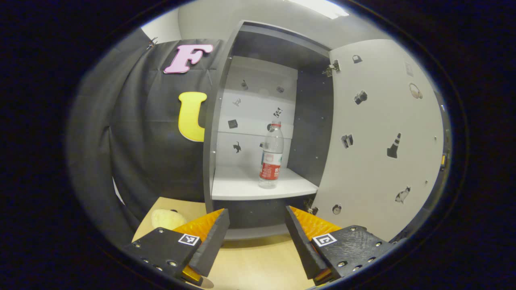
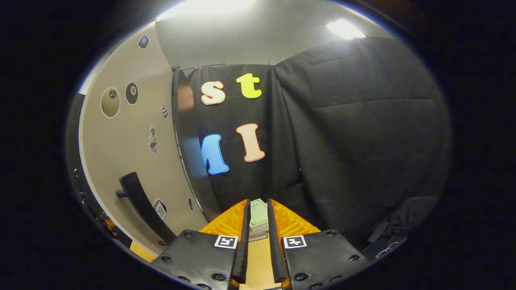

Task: Open the cabinet door with the right hand, grasp the bottle in the cabinet with the left hand and place it on the coaster, then close the cabinet door with the right hand.

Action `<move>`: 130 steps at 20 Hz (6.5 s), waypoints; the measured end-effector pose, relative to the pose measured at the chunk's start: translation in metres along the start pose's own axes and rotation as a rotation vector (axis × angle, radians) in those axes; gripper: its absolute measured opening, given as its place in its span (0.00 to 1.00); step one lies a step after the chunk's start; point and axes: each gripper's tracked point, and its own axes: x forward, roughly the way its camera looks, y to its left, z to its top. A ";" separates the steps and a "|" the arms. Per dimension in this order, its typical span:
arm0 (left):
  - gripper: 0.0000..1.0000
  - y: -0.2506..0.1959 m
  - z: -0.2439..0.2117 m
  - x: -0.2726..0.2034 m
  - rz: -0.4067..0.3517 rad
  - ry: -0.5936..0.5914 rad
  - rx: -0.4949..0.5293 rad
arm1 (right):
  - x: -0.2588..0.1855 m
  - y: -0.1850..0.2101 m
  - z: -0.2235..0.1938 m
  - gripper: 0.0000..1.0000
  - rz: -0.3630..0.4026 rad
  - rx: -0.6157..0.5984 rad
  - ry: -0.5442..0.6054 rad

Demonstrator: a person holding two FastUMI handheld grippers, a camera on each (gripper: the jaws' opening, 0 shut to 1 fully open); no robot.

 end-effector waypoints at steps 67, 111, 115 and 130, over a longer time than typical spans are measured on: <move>0.69 0.062 0.057 0.010 0.112 -0.181 0.100 | 0.084 -0.011 -0.049 0.98 0.092 0.049 0.124; 0.70 0.190 -0.334 -0.108 0.305 0.066 0.034 | 0.032 -0.031 -0.068 0.98 -0.113 0.163 0.151; 0.76 0.191 -0.329 -0.109 0.311 0.066 0.037 | 0.029 -0.032 -0.076 0.98 -0.117 0.147 0.157; 0.82 0.188 -0.224 -0.131 0.317 -0.078 0.063 | 0.020 -0.032 -0.113 0.98 -0.105 0.079 0.191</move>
